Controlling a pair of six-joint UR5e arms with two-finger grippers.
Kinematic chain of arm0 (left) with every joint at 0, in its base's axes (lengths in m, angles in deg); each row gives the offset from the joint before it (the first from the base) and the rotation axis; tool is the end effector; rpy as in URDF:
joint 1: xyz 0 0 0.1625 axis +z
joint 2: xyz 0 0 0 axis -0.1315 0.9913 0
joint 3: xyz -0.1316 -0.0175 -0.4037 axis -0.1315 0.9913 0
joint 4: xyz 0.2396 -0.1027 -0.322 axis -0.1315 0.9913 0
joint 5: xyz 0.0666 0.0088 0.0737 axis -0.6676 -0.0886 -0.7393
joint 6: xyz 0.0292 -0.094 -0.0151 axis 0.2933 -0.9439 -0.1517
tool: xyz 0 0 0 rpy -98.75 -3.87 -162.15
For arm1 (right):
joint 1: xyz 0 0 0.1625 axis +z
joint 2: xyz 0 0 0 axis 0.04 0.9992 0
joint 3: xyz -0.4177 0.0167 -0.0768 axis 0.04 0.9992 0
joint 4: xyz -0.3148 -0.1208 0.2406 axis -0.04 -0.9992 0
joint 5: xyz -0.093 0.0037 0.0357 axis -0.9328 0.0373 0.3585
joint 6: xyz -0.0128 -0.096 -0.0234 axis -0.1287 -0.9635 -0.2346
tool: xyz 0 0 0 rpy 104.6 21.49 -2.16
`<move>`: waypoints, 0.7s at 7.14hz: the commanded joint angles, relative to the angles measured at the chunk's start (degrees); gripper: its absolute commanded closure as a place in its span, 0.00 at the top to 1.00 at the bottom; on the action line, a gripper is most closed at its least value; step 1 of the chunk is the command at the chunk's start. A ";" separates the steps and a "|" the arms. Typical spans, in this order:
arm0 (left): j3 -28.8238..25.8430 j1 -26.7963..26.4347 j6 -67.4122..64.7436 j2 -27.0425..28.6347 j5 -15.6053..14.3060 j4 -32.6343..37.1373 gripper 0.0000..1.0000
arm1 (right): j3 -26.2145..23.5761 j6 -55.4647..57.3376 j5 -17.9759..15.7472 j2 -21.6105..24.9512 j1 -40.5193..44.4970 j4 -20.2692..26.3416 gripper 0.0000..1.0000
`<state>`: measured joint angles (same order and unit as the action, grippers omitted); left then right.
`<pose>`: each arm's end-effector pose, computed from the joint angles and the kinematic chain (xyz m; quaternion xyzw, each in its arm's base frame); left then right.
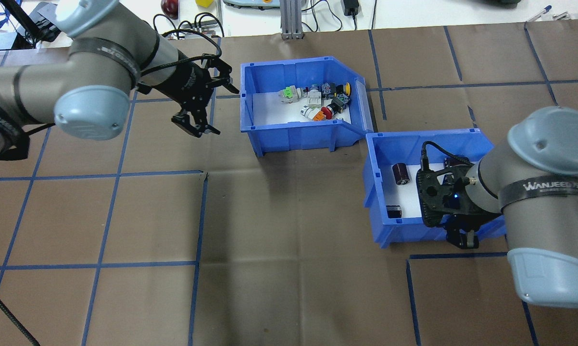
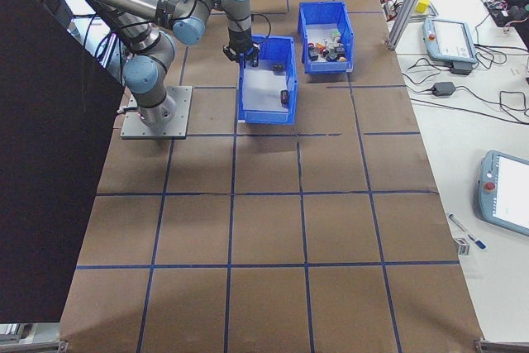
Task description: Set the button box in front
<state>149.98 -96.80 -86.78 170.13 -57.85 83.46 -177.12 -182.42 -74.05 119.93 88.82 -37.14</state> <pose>-0.1588 -0.5483 0.3928 0.4100 -0.8961 -0.0358 0.1660 0.1156 -0.3369 0.3352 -0.7037 0.7104 -0.0146 0.0019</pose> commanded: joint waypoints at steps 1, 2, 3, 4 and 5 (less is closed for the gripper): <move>-3.24 0.83 36.65 -7.24 -13.10 14.41 0.99 | -0.08 10.27 0.10 -0.70 9.76 -2.53 0.09; -4.22 0.91 47.67 -10.23 -14.02 18.73 0.99 | 0.10 14.57 0.01 -2.89 14.68 -5.86 0.09; -5.79 0.83 51.18 -12.61 -14.03 27.04 0.99 | 0.27 20.35 -0.77 -5.95 20.47 -9.81 0.09; -7.11 1.00 51.04 -14.20 -14.29 37.04 0.99 | 0.45 24.07 -1.21 -8.42 25.49 -12.72 0.09; -7.04 1.35 50.78 -13.96 -14.21 39.49 0.99 | 2.10 27.85 -2.87 -10.71 28.84 -13.53 0.09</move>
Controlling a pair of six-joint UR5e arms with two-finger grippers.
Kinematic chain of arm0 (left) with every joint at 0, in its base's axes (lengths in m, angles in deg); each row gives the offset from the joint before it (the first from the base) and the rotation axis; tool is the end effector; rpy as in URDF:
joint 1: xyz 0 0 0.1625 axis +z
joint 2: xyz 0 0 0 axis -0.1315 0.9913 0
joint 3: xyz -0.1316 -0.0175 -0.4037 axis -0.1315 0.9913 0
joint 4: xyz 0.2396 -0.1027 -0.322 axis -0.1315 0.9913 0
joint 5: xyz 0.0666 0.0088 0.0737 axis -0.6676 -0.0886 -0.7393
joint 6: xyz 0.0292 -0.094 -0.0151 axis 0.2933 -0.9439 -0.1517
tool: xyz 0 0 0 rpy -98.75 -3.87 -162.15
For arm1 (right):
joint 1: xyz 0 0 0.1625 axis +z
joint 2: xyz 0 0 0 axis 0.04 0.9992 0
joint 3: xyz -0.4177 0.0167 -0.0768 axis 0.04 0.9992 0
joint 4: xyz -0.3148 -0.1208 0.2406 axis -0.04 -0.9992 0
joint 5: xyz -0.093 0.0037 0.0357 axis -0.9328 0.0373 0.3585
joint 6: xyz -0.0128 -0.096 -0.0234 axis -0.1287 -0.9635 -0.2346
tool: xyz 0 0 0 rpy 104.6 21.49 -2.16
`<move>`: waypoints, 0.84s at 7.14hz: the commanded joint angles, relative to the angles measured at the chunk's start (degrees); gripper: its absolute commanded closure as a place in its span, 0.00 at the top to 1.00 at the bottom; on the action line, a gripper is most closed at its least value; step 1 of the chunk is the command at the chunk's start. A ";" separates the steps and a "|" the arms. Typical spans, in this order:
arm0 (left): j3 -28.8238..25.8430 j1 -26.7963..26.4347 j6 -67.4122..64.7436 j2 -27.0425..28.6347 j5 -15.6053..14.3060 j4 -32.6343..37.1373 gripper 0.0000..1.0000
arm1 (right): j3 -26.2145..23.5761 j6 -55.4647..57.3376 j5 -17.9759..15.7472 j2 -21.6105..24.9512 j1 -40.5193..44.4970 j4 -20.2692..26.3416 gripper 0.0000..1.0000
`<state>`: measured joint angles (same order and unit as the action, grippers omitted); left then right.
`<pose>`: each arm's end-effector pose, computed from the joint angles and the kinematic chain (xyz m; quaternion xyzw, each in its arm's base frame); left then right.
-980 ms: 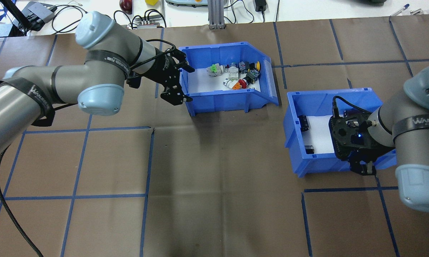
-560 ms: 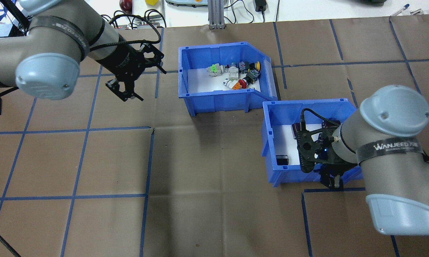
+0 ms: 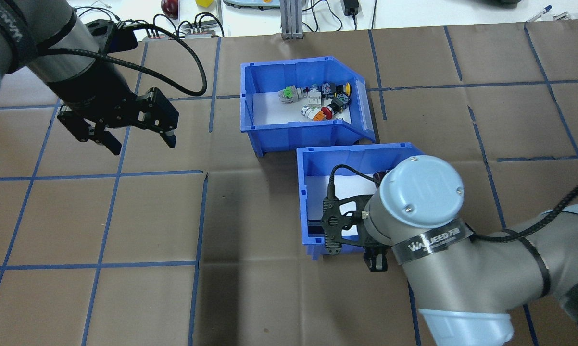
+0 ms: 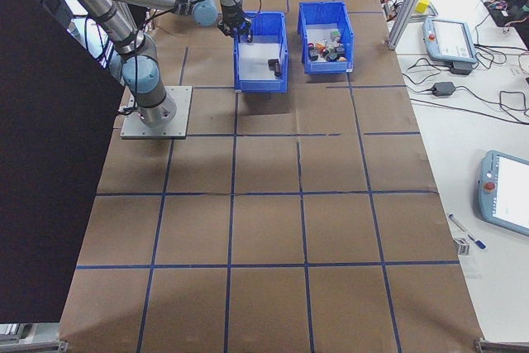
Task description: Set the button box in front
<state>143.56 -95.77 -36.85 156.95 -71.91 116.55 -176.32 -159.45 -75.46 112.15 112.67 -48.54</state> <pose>-0.1285 -0.4417 0.5013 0.0120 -0.9956 -0.0808 0.0460 0.2550 -0.3038 0.3148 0.7083 -0.7043 0.0425 0.0198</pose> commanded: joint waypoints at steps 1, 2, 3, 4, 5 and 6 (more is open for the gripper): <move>-1.75 1.28 0.93 -1.12 -0.24 6.42 0.99 | 3.15 7.95 -1.56 -5.56 7.28 -1.96 0.09; -1.15 1.90 1.11 -1.04 0.02 6.34 0.99 | 4.30 10.42 -1.65 -8.63 10.00 -2.14 0.09; -2.28 2.26 3.98 0.53 -2.50 5.64 0.99 | 5.27 12.45 -3.48 -11.18 12.55 -3.79 0.09; -0.46 2.35 4.53 -0.33 -4.53 -0.89 0.99 | 5.54 13.51 -4.02 -12.51 13.62 -4.68 0.10; 0.60 2.52 4.97 0.10 -4.46 -6.70 0.99 | 5.54 14.83 -3.76 -12.88 13.63 -4.69 0.49; 1.66 2.44 4.98 0.45 -4.02 -8.33 0.99 | 5.63 16.84 -4.02 -13.05 13.54 -4.43 0.99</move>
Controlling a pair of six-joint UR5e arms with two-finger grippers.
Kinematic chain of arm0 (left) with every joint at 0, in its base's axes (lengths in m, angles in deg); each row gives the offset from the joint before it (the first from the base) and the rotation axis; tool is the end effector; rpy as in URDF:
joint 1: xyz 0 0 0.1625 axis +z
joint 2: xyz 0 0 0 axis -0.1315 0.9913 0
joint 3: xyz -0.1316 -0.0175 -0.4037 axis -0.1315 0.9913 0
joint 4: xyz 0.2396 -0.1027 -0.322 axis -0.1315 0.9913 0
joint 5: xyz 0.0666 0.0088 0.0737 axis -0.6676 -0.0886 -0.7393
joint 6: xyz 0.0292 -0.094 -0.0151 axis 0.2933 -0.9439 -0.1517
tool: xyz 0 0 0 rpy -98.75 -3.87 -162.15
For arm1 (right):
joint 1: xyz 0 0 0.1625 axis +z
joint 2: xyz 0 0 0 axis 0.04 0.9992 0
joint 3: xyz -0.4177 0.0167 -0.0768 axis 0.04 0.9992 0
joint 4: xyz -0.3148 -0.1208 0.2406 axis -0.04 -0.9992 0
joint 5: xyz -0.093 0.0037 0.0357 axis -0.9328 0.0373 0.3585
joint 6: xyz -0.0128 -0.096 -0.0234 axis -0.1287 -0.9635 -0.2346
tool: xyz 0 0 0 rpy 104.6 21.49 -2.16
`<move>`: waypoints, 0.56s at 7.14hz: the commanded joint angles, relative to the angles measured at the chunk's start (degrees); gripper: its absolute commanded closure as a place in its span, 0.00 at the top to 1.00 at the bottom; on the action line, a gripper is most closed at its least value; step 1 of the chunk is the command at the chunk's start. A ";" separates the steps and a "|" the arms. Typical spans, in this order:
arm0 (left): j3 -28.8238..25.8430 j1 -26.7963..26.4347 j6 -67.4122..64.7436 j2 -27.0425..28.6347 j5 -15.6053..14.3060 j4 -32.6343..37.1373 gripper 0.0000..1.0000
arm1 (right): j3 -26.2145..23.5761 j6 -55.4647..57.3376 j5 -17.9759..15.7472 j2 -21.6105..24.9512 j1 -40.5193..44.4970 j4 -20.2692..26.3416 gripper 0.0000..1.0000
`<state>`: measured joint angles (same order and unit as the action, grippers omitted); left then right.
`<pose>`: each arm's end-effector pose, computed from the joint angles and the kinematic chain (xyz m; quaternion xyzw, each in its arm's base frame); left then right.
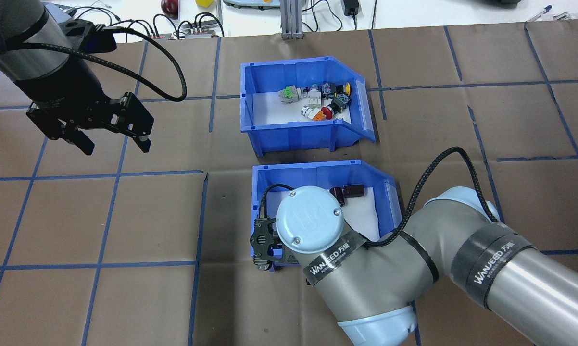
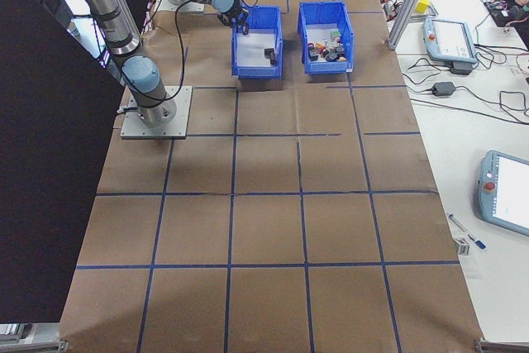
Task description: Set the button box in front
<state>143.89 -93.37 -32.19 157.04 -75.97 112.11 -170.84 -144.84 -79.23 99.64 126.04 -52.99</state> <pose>-0.1022 -0.4548 0.5042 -0.0109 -0.9988 -0.0460 0.0128 0.3485 -0.2935 0.2774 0.7003 -0.7127 0.0178 0.0370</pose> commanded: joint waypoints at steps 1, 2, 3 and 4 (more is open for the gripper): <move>1.50 -0.06 0.22 0.28 -0.39 -4.25 0.99 | 0.24 2.26 -0.25 -0.37 -0.09 0.12 1.00; 1.68 -0.06 0.31 0.45 -0.40 -4.25 0.99 | 0.76 2.34 -0.34 0.24 -0.87 0.73 1.00; 1.42 -0.06 0.31 0.45 -0.48 -4.17 0.99 | 1.90 2.35 -0.34 1.63 -1.66 1.35 1.00; 1.42 0.03 0.48 0.54 -0.48 -4.16 0.99 | 3.39 2.35 -0.25 3.56 -2.28 4.66 1.00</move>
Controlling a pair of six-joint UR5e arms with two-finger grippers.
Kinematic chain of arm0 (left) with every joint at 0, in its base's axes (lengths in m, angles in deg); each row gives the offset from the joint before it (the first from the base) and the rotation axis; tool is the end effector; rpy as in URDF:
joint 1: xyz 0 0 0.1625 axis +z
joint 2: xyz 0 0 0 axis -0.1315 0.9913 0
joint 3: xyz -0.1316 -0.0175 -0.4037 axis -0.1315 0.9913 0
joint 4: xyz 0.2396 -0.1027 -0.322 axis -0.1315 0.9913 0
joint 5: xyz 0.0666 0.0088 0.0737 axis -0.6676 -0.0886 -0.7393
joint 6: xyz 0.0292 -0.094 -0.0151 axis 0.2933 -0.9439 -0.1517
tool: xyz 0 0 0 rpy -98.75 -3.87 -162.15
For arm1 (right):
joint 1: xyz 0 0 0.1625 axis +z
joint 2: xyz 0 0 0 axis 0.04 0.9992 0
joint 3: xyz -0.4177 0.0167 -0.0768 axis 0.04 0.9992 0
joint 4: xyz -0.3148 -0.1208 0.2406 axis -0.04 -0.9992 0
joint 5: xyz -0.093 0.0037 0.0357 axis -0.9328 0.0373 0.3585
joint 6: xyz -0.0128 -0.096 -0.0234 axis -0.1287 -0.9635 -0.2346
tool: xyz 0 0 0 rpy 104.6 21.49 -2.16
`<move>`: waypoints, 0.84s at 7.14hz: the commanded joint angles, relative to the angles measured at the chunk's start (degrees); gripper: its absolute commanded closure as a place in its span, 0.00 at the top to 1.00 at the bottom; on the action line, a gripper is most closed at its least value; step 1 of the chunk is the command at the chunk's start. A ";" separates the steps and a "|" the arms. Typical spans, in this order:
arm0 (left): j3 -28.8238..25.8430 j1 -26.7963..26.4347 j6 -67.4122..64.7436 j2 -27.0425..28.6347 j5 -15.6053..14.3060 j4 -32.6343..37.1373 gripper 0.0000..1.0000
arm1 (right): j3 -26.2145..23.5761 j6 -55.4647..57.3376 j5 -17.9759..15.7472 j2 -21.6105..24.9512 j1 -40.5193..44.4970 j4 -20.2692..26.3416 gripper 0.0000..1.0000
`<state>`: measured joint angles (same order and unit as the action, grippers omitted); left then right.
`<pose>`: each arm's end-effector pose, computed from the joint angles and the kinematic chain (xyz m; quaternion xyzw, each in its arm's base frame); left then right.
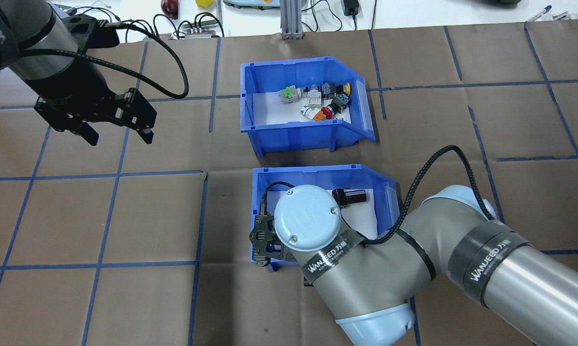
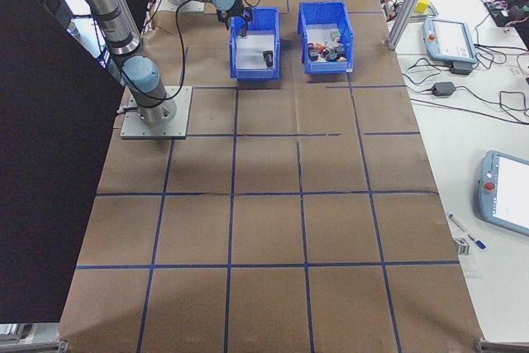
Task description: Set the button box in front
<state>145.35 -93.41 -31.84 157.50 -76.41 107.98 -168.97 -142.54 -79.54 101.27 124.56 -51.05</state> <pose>-0.1012 -0.4628 0.4948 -0.0146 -0.9995 -0.0271 0.0074 0.3420 -0.3052 0.3007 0.6756 -0.7354 0.0309 0.0420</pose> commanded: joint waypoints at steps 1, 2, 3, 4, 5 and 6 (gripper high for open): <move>-0.04 -0.02 0.14 0.00 -0.04 0.14 0.99 | 4.84 0.05 0.23 3.26 -4.11 8.23 1.00; -0.04 -0.54 0.14 -0.44 -0.13 0.75 0.99 | 8.88 0.13 0.75 3.71 -8.93 14.90 1.00; -0.38 -0.81 0.05 -0.18 0.04 0.75 0.99 | 12.22 3.18 0.93 3.54 -12.90 18.19 1.00; -0.13 -1.51 0.05 -0.35 0.22 0.75 0.99 | 14.43 5.65 0.93 3.19 -16.42 18.04 1.00; -0.12 -3.17 0.05 -0.18 0.05 0.67 0.99 | 15.24 12.28 0.93 2.75 -19.93 18.13 1.00; -0.39 -4.14 -0.04 -0.18 -0.04 0.49 0.99 | 16.03 21.92 0.93 2.57 -23.80 18.48 1.00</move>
<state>145.13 -96.21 -31.81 157.28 -76.35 108.62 -154.22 -130.40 -78.62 104.16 105.42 -33.06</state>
